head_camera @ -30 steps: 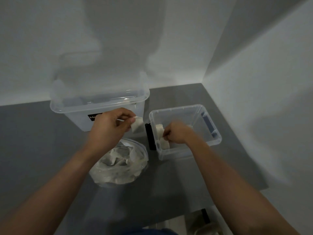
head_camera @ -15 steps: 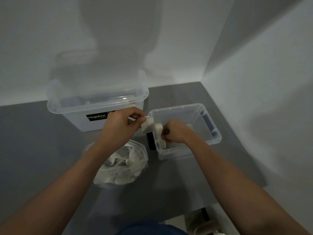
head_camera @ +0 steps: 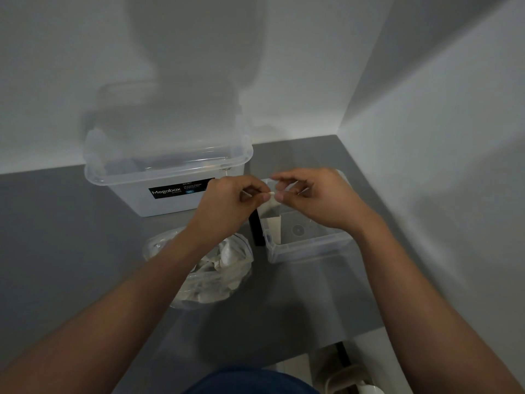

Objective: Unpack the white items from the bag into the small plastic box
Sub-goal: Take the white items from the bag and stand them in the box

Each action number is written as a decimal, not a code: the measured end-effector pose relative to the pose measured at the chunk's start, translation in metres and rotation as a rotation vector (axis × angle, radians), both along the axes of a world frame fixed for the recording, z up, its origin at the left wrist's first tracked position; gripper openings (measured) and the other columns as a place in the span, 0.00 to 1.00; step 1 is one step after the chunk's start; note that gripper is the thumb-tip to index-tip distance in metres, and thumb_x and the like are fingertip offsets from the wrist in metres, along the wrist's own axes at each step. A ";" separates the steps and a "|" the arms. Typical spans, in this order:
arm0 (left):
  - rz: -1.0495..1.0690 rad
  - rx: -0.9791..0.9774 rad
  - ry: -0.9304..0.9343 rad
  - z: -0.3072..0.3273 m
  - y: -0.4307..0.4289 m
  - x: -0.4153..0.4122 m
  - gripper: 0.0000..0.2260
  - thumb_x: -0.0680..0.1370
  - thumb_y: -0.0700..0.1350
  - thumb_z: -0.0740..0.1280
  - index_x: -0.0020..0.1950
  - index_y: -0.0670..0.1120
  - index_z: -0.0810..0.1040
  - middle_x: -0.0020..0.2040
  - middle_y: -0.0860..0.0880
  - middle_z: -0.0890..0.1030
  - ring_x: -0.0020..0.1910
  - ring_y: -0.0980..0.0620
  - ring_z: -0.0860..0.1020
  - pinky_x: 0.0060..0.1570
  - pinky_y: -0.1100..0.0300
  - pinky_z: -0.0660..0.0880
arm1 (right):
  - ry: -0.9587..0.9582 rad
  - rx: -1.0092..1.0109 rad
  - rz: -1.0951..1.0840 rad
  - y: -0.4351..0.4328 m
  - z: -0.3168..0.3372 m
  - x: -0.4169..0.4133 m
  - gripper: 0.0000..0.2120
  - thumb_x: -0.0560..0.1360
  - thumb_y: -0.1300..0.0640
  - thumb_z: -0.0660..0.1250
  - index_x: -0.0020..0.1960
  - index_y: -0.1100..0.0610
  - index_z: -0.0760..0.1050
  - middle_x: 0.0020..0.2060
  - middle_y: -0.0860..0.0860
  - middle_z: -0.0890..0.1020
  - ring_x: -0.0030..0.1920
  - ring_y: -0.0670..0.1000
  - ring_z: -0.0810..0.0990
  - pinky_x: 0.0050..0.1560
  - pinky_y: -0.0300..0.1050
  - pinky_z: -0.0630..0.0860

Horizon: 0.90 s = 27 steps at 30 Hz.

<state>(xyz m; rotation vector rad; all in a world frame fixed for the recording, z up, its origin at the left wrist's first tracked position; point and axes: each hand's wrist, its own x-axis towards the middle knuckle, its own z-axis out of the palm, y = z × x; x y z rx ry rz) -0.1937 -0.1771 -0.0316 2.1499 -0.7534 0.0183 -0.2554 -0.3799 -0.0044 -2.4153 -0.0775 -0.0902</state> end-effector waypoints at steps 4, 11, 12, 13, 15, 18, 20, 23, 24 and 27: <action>-0.024 -0.021 0.007 -0.004 -0.008 -0.006 0.03 0.75 0.49 0.74 0.48 0.51 0.85 0.39 0.58 0.83 0.39 0.63 0.80 0.43 0.72 0.75 | -0.079 -0.080 -0.008 0.002 0.001 -0.005 0.07 0.76 0.51 0.73 0.54 0.46 0.85 0.44 0.42 0.87 0.44 0.37 0.83 0.49 0.33 0.79; 0.024 0.092 0.115 -0.012 -0.012 -0.007 0.20 0.71 0.57 0.75 0.60 0.51 0.79 0.55 0.55 0.82 0.50 0.62 0.79 0.47 0.71 0.74 | -0.089 -0.231 -0.066 -0.009 -0.015 0.006 0.07 0.79 0.54 0.70 0.53 0.52 0.86 0.45 0.46 0.87 0.44 0.45 0.84 0.53 0.42 0.79; -0.010 0.199 0.131 -0.015 -0.012 -0.007 0.27 0.69 0.61 0.76 0.65 0.51 0.77 0.62 0.54 0.79 0.56 0.59 0.77 0.51 0.70 0.72 | -0.096 -0.226 -0.095 -0.012 -0.019 0.009 0.07 0.79 0.54 0.70 0.53 0.53 0.86 0.46 0.46 0.87 0.45 0.45 0.84 0.53 0.42 0.79; -0.052 0.322 0.137 -0.018 -0.012 -0.007 0.34 0.67 0.64 0.75 0.69 0.52 0.74 0.67 0.53 0.75 0.62 0.56 0.74 0.56 0.64 0.72 | -0.090 -0.229 -0.113 -0.016 -0.024 0.011 0.07 0.79 0.55 0.70 0.53 0.53 0.86 0.46 0.46 0.87 0.45 0.45 0.83 0.52 0.42 0.79; -0.110 0.560 0.097 -0.024 -0.013 -0.007 0.43 0.64 0.71 0.72 0.73 0.52 0.69 0.73 0.51 0.69 0.68 0.50 0.70 0.64 0.52 0.71 | -0.021 -0.258 -0.111 -0.020 -0.034 0.016 0.07 0.79 0.55 0.69 0.53 0.53 0.85 0.46 0.46 0.87 0.43 0.43 0.81 0.48 0.37 0.76; -0.097 0.705 0.043 -0.030 -0.017 -0.007 0.46 0.62 0.75 0.69 0.73 0.52 0.68 0.73 0.51 0.69 0.67 0.48 0.71 0.63 0.49 0.69 | 0.145 -0.292 -0.033 -0.021 -0.050 0.022 0.07 0.79 0.58 0.69 0.53 0.53 0.85 0.47 0.46 0.86 0.41 0.42 0.79 0.46 0.33 0.75; -0.086 0.736 0.003 -0.032 -0.020 -0.005 0.46 0.61 0.76 0.68 0.72 0.50 0.69 0.71 0.51 0.71 0.66 0.48 0.72 0.61 0.49 0.70 | 0.284 -0.295 0.044 -0.018 -0.061 0.027 0.07 0.78 0.57 0.70 0.53 0.52 0.86 0.47 0.46 0.86 0.45 0.45 0.81 0.52 0.40 0.78; -0.084 0.753 -0.030 -0.033 -0.022 -0.003 0.46 0.61 0.77 0.68 0.70 0.50 0.69 0.70 0.51 0.72 0.65 0.48 0.72 0.61 0.50 0.70 | 0.423 -0.323 0.086 -0.008 -0.080 0.038 0.08 0.76 0.54 0.72 0.53 0.52 0.85 0.47 0.47 0.85 0.48 0.49 0.82 0.55 0.45 0.77; -0.082 0.751 -0.025 -0.034 -0.022 -0.003 0.46 0.61 0.76 0.68 0.71 0.50 0.69 0.70 0.51 0.72 0.65 0.48 0.72 0.62 0.50 0.69 | 0.443 -0.342 0.077 -0.004 -0.088 0.043 0.08 0.76 0.53 0.72 0.53 0.52 0.85 0.48 0.48 0.85 0.48 0.49 0.82 0.56 0.45 0.77; -0.077 0.737 -0.010 -0.034 -0.023 -0.004 0.46 0.61 0.76 0.69 0.71 0.51 0.68 0.70 0.51 0.72 0.65 0.49 0.72 0.62 0.50 0.69 | 0.502 -0.431 0.036 0.007 -0.108 0.053 0.08 0.75 0.52 0.73 0.51 0.54 0.85 0.45 0.51 0.85 0.45 0.51 0.82 0.57 0.48 0.79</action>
